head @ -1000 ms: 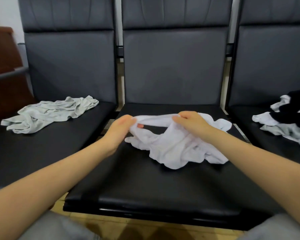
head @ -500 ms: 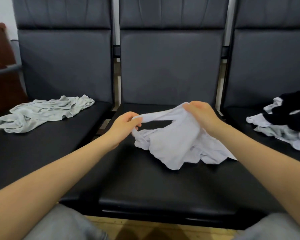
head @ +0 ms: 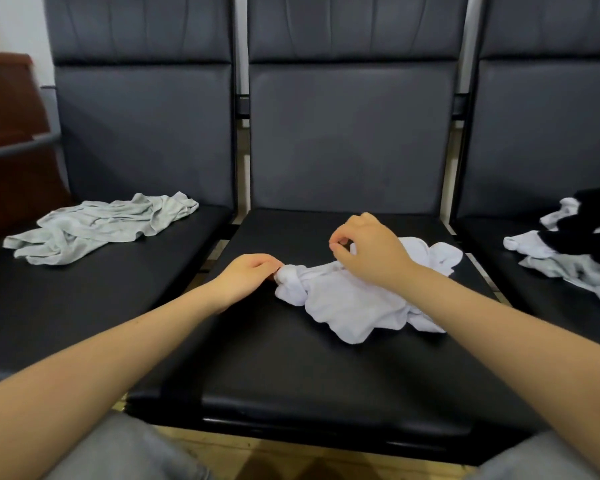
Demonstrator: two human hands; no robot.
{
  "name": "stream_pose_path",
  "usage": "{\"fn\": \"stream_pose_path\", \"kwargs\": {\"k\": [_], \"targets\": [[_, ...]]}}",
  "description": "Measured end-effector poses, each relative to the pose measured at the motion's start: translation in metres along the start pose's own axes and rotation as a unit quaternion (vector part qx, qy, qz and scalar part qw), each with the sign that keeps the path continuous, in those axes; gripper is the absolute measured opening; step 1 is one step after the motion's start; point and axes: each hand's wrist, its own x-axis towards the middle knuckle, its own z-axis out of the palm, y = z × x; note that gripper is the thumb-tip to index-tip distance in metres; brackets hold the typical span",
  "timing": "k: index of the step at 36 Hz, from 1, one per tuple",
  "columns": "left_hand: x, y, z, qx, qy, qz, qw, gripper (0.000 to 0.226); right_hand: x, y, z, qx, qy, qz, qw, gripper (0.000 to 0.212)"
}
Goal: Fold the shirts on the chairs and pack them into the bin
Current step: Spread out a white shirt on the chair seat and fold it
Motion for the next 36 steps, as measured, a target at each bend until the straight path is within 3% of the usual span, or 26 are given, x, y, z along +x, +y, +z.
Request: {"fn": "stream_pose_path", "kwargs": {"k": [3,5,7,9,12,15,22,24,27,31,33,36], "targets": [[-0.004,-0.003,-0.006,0.0,0.015,0.008,1.0,0.032,0.0,-0.026,0.003,0.021,0.046,0.007,0.999,0.023],[-0.006,-0.007,-0.01,0.002,0.024,0.007,1.0,0.033,-0.002,-0.041,0.009,0.066,-0.051,0.07,0.994,0.031],[-0.007,-0.011,-0.013,-0.005,0.031,-0.001,1.0,0.032,-0.007,-0.052,0.021,0.033,-0.178,0.113,0.977,0.039],[-0.007,-0.014,-0.014,-0.009,0.034,-0.004,0.999,0.032,-0.011,-0.054,0.031,0.004,-0.207,0.112,0.972,0.03],[-0.008,-0.012,-0.012,0.004,0.031,-0.003,1.0,0.029,-0.009,-0.047,0.031,0.114,-0.161,0.143,0.97,0.017],[-0.008,-0.008,-0.007,0.012,0.039,0.003,0.999,0.022,-0.009,-0.037,0.019,0.273,-0.068,0.204,0.938,0.025],[-0.009,0.012,0.008,-0.035,0.028,0.005,0.999,0.032,-0.018,-0.024,-0.019,0.403,0.1,0.217,0.883,0.015],[-0.01,0.02,0.013,-0.069,0.017,0.01,0.997,0.032,-0.018,-0.021,-0.027,0.449,0.101,0.269,0.846,0.011],[-0.012,0.034,0.019,-0.095,0.007,-0.015,0.995,0.045,-0.018,-0.016,-0.037,0.55,0.098,0.363,0.745,0.011],[-0.019,0.047,0.035,-0.094,-0.023,-0.039,0.995,0.053,-0.029,-0.013,-0.047,0.65,0.097,0.388,0.646,0.023],[-0.022,0.05,0.041,-0.098,-0.025,-0.031,0.994,0.054,-0.037,-0.009,-0.047,0.662,0.08,0.397,0.63,0.021],[-0.027,0.056,0.045,-0.129,-0.027,-0.025,0.991,0.049,-0.048,-0.001,-0.043,0.64,0.015,0.401,0.655,0.017]]}}
